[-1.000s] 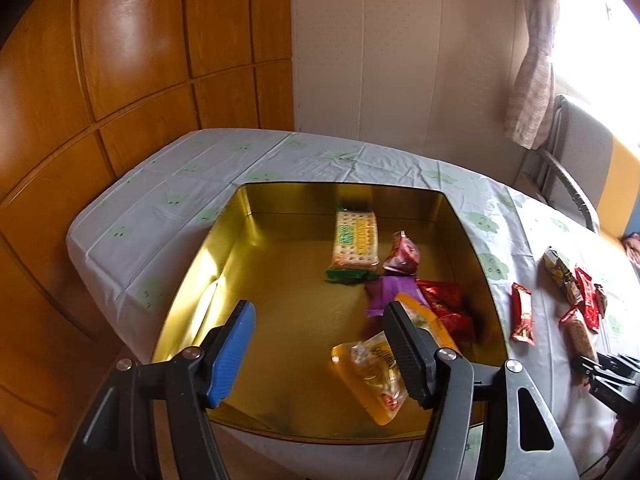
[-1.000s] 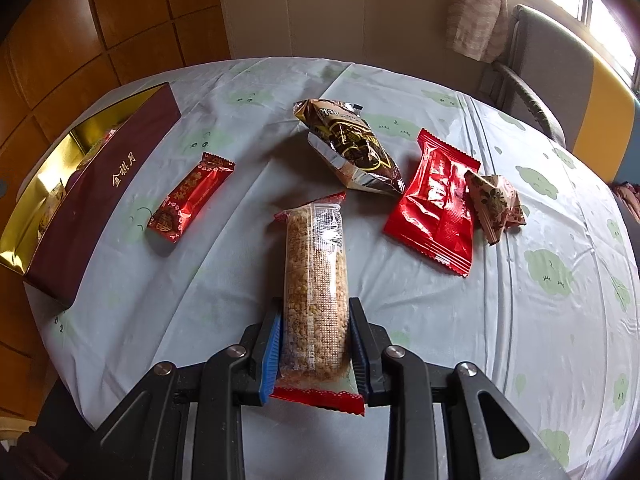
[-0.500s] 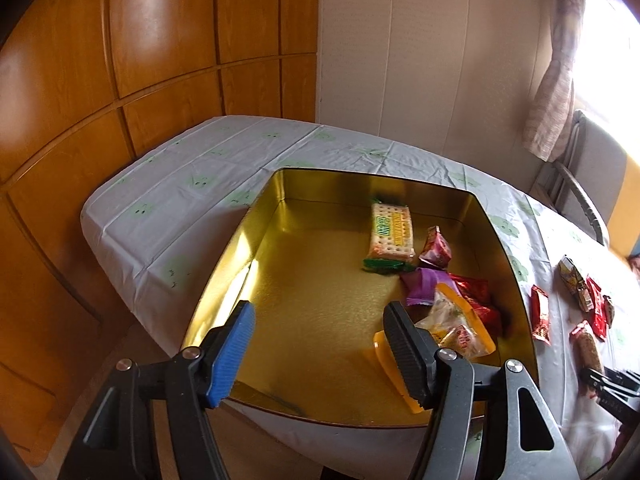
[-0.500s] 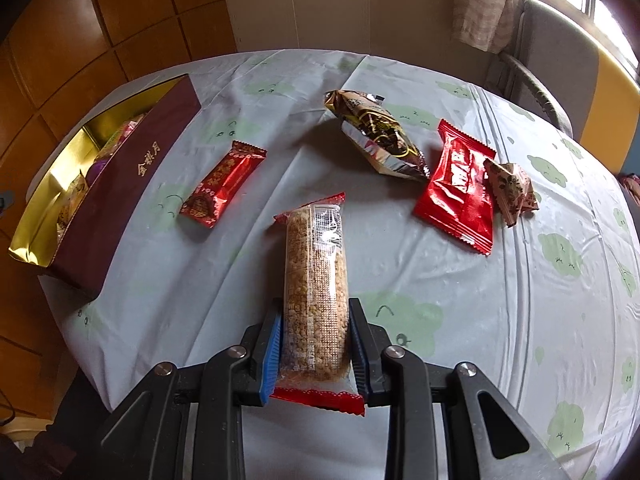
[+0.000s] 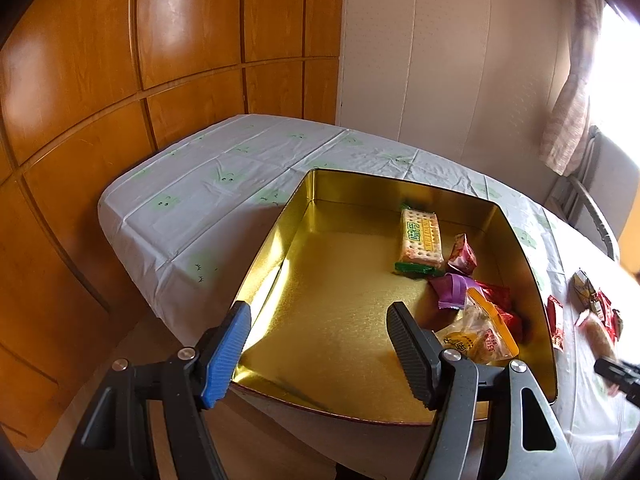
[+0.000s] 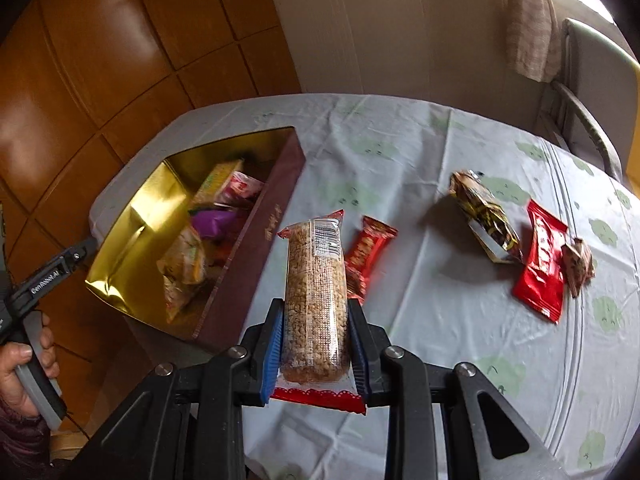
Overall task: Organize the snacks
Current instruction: 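Carry the granola bar into the gold box with the right tool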
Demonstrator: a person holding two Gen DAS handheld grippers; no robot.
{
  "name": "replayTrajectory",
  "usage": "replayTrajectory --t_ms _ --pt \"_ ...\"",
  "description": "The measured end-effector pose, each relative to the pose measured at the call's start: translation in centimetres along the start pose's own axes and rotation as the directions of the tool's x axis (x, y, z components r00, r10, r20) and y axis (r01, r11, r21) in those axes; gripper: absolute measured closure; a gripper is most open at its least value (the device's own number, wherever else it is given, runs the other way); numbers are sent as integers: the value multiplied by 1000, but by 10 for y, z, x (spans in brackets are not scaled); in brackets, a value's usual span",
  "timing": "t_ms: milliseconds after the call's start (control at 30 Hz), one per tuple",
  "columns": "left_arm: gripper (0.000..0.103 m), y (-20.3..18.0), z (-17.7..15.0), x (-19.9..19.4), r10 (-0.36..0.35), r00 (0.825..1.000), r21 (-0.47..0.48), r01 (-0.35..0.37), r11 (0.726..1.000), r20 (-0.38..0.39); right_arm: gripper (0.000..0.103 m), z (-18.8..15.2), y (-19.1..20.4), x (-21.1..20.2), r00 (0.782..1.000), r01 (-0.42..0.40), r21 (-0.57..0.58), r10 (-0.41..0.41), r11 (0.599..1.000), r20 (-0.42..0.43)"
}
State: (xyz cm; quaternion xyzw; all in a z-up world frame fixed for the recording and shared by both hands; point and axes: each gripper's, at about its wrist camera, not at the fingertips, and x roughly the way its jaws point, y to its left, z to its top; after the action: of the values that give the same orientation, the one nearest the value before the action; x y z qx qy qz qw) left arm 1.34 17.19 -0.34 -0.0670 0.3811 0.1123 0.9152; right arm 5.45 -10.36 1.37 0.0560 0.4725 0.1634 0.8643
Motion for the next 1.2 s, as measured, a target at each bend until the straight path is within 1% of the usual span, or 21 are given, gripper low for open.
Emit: replayTrajectory --t_ms 67,267,333,500,700,1033,1200 --pt "32 0 0 -1 -1 1000 0 1 1000 3 73 10 20 2 1000 -27 -38 27 999 8" --pt "32 -4 -1 -4 -4 1000 18 4 1000 17 73 30 73 27 1000 -24 -147 22 989 -14" --pt "32 -4 -1 -6 -5 1000 24 4 1000 19 73 30 82 33 999 -32 -164 29 986 -25" --pt "32 -2 -2 -7 4 1000 29 -4 1000 23 73 27 89 42 998 -52 -172 45 984 -43" --pt "32 2 -3 -5 5 1000 26 -5 1000 17 73 22 96 48 998 -52 -183 43 982 -53" --pt "32 1 -4 -6 3 1000 27 -4 1000 16 73 16 95 46 998 -58 -183 50 981 -50" --pt "32 1 -4 -6 5 1000 27 -6 1000 16 73 12 98 43 996 -83 -201 73 976 -58"
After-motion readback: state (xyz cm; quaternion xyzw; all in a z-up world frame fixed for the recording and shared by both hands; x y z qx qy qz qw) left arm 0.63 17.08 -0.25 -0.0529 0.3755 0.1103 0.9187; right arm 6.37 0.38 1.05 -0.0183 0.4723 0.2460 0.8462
